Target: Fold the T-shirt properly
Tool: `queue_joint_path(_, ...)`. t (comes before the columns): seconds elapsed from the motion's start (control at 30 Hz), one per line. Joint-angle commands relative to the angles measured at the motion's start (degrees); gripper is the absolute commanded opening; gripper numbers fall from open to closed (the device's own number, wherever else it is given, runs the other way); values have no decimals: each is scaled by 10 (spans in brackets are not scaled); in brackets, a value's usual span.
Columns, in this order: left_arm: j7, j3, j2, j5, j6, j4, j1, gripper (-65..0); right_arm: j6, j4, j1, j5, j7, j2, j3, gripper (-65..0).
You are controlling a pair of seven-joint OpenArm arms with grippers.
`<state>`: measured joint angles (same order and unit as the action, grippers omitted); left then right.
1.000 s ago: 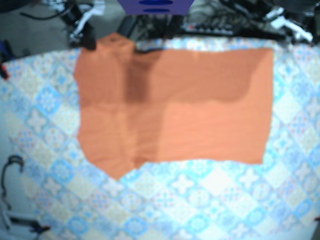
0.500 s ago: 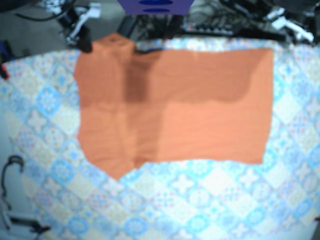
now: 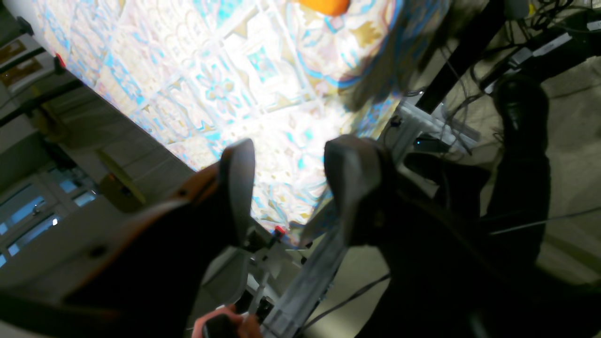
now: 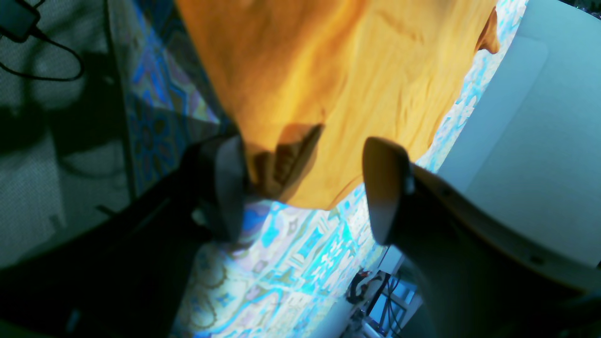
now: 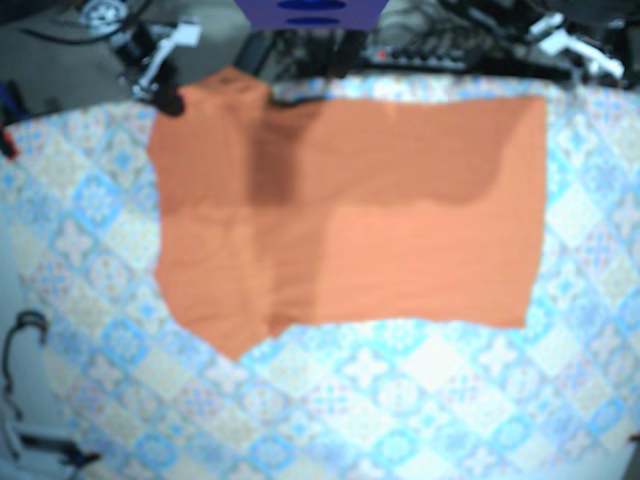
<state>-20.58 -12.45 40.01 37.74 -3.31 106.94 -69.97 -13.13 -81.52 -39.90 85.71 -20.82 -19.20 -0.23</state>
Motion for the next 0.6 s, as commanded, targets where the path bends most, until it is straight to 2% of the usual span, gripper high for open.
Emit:
queue_joint_path(0.0, -5, -3, 5, 3, 6, 5, -8, -362, -12, -13, -4, -7, 4, -8, 4, -277)
queue_joint_path(0.3, -6, -2, 4, 3, 6, 5, 7, -362, -12, -56, -16, -7, 4, -19, 4, -278)
queue_joint_path(0.43, -6, -1, 4, 3, 6, 5, 11, -362, 17, -62, -16, -7, 4, -19, 4, -279)
queue_joint_path(0.57, -6, -1, 4, 3, 6, 5, 11, -362, 22, -60, -16, -7, 4, -19, -1, -279)
